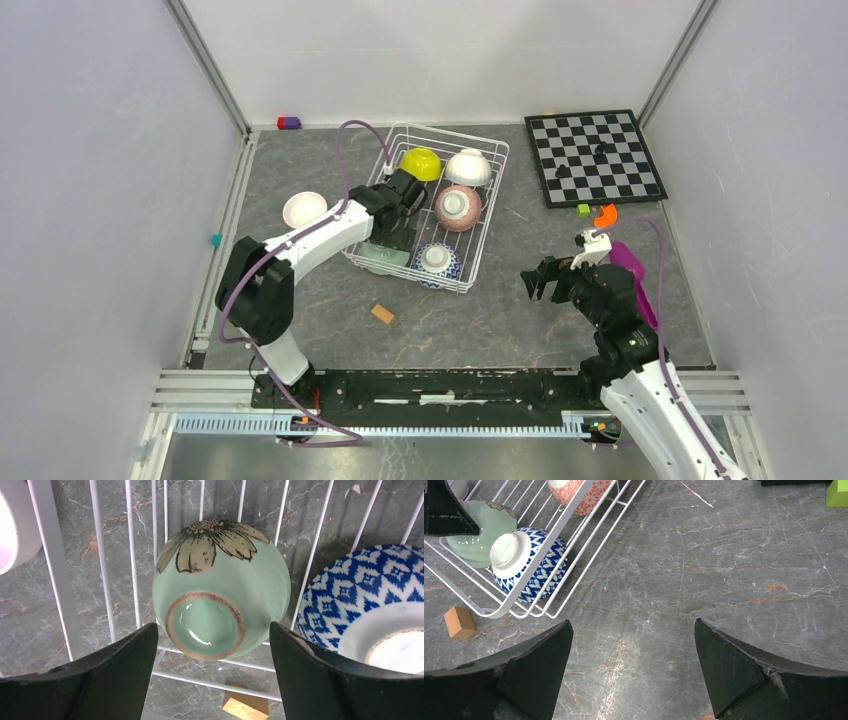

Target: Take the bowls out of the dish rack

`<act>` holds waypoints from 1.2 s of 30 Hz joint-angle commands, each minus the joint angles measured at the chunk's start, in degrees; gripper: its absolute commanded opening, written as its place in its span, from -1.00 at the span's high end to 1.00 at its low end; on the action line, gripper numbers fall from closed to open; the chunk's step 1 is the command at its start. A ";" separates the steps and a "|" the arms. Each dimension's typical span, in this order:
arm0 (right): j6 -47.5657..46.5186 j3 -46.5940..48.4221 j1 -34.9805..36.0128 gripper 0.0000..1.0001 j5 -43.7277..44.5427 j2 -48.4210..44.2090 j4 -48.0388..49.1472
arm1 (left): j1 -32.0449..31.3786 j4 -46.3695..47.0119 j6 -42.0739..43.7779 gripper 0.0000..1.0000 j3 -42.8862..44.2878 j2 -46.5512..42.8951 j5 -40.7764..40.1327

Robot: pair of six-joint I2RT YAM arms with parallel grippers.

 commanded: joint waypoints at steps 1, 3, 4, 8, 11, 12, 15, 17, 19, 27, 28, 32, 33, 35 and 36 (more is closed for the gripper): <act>-0.58 -0.18 0.08 -0.96 0.91 -0.26 0.57 | 2.12 3.80 -2.46 -0.75 0.25 0.39 2.80; -0.46 -0.38 0.10 -0.96 0.84 -0.25 0.76 | 2.88 4.25 -2.48 -0.73 0.31 0.80 4.60; -0.46 -0.37 0.10 -0.96 0.83 -0.15 0.78 | 3.33 4.49 -2.51 -0.70 0.37 0.94 5.68; -0.57 -0.39 0.11 -0.96 0.82 0.11 1.02 | 4.42 5.30 -2.66 -0.51 0.35 1.20 8.82; -0.57 -0.36 0.11 -0.96 0.79 0.20 1.03 | 5.34 5.32 -3.48 -0.41 0.37 1.39 9.98; -0.58 -0.39 0.04 -0.96 0.74 0.11 0.99 | 5.78 5.32 -3.70 -0.39 0.30 1.49 10.49; -0.68 -0.53 0.05 -0.96 0.78 0.02 1.02 | 6.92 5.38 -4.09 -0.26 -0.04 1.81 12.50; -0.71 -0.54 0.03 -0.96 0.90 -0.06 1.03 | 7.26 5.66 -4.13 -0.11 -0.53 1.82 13.27; -0.89 -0.52 0.09 -0.96 0.93 -0.06 0.98 | 7.33 5.71 -4.22 -0.02 -0.73 1.67 13.70; -0.96 -0.21 0.09 -0.96 1.03 0.19 1.05 | 7.46 5.51 -4.79 0.32 -0.64 -3.01 15.15; -1.00 -0.13 0.11 -0.97 1.06 0.27 1.19 | 7.48 5.61 -4.87 0.32 -0.57 -4.51 15.48; -0.52 0.02 0.10 -0.96 0.56 0.66 1.69 | 7.93 5.73 -4.84 0.32 0.36 -7.97 16.91; -0.35 0.08 0.04 -0.96 0.42 0.79 1.83 | 8.12 5.83 -4.84 0.31 0.49 -8.60 17.20; 0.01 0.05 0.04 -0.96 0.12 1.06 2.08 | 8.06 5.90 -4.78 0.31 0.53 -9.46 17.24; 0.19 0.05 0.09 -0.96 -0.09 1.17 2.23 | 8.09 5.99 -4.79 0.31 0.29 -10.01 17.27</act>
